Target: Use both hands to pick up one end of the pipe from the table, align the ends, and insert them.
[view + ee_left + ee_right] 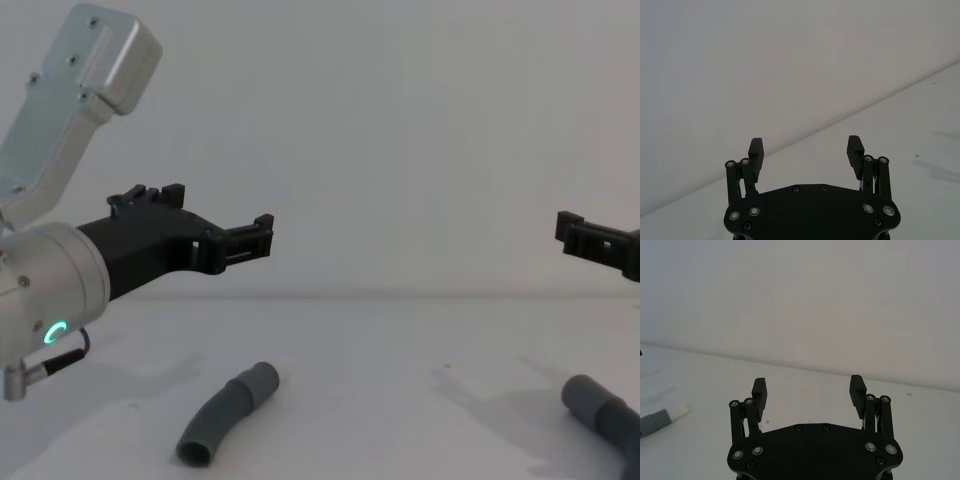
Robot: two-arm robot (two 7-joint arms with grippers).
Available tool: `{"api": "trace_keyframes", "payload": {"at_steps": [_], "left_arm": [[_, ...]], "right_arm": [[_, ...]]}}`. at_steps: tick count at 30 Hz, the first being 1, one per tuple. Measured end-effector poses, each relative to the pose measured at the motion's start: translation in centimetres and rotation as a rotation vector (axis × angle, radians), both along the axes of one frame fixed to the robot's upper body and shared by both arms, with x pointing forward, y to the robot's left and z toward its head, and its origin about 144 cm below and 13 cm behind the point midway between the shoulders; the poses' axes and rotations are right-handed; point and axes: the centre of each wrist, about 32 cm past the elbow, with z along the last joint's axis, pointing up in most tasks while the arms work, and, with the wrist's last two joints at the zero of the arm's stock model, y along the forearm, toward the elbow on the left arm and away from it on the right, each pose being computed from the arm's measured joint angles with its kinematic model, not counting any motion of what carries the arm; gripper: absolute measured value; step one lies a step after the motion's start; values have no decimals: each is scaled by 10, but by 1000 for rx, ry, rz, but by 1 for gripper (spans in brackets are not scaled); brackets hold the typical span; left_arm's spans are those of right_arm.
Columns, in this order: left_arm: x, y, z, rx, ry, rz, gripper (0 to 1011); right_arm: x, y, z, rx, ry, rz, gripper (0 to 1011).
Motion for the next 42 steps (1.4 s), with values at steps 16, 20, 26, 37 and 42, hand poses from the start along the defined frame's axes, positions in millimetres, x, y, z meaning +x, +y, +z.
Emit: {"api": "trace_keyframes", "payload": {"at_steps": [16,20,26,37,42], "left_arm": [[0,0,0,0,0,0,1001],[0,0,0,0,0,0,1001],[0,0,0,0,0,0,1001],[0,0,0,0,0,0,1001],[0,0,1,1,4,-3,1001]], "right_arm": [[0,0,0,0,0,0,1000],[0,0,0,0,0,0,1000],[0,0,0,0,0,0,1000],[0,0,0,0,0,0,1000],[0,0,0,0,0,0,1000]]}}
